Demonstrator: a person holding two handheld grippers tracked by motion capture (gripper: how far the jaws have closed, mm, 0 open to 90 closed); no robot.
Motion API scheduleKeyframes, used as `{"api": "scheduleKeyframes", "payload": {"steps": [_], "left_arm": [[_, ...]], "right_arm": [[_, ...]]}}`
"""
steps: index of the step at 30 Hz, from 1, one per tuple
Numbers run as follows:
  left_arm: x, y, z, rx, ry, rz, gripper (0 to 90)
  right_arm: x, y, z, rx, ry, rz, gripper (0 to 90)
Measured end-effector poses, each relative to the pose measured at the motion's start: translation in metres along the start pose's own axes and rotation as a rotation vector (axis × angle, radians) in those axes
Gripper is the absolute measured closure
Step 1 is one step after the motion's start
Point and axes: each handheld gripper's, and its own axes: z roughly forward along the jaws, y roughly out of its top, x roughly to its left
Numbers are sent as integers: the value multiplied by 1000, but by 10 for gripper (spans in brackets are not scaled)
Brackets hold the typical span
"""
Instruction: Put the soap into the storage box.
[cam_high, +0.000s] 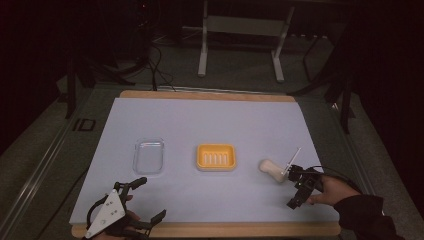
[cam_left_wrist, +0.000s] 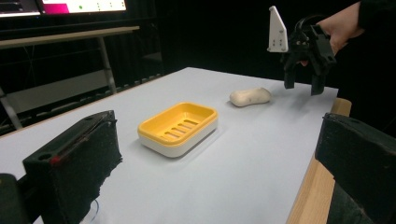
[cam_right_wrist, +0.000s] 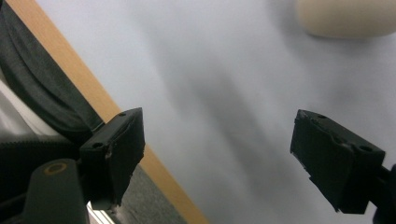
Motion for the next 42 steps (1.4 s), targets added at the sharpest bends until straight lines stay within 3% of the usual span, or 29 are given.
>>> {"api": "scheduleKeyframes", "payload": {"steps": [5, 20, 30, 42], "left_arm": [[0, 0, 0, 1, -1, -1, 1], [0, 0, 1, 4, -5, -1, 1], [0, -1, 1, 5, -8, -2, 1], [0, -1, 1, 7, -12, -3, 1]], "right_arm": [[-12, -2, -1, -29, -10, -11, 201], [-23, 8, 0, -105, -66, -67, 223], [-32, 20, 1, -158, -92, -71, 227], [-41, 34, 3, -217, -88, -57, 252]]}}
